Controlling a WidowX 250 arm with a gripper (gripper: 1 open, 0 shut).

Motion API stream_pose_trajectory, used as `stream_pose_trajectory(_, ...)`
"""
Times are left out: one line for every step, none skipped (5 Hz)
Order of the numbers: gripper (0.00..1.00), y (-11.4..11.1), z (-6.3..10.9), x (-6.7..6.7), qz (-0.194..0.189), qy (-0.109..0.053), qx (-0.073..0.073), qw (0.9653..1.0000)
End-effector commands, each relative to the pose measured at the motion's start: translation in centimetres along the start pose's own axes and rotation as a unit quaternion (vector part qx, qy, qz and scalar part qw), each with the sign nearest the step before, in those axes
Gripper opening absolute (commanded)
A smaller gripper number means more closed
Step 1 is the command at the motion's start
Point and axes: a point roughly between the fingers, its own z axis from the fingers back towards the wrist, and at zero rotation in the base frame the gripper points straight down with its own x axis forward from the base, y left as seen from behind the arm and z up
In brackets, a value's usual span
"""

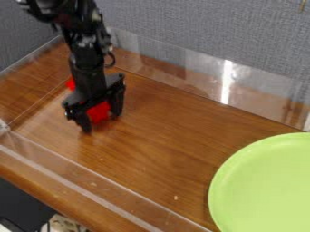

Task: Put the red object on the green plate

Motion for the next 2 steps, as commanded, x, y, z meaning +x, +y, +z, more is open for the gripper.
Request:
stream_pose_trajectory(1.00,-1.42,2.48,-0.12,0.012,-0.036,-0.025,0.9990)
stream_pose_trajectory(1.00,-2.17,2.24,0.66,0.043,-0.045,-0.022,0.9978)
